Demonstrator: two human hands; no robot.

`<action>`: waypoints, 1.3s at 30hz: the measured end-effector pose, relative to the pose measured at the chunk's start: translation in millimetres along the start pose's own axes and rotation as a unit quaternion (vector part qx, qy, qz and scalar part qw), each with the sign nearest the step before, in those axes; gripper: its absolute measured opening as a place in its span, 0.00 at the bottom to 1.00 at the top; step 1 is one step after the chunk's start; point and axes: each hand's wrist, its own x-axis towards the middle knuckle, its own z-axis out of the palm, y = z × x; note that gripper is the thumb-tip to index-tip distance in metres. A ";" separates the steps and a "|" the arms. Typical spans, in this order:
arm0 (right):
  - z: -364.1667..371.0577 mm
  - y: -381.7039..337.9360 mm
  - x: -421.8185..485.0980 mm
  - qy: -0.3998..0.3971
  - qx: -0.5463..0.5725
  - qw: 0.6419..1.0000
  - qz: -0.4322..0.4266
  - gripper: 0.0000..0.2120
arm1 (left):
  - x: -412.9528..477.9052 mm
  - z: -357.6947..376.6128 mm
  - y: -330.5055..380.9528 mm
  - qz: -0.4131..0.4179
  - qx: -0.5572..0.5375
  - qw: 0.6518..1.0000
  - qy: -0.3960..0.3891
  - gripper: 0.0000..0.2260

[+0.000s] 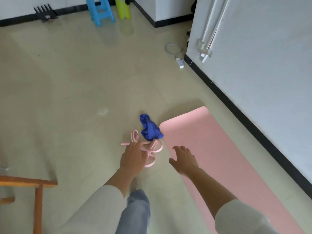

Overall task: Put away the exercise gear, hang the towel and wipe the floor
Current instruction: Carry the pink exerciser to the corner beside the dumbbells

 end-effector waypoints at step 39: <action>376.5 75.1 485.7 -0.141 -0.254 0.957 0.009 0.09 | 421.6 385.1 -386.5 -0.056 0.144 0.976 -0.153 0.10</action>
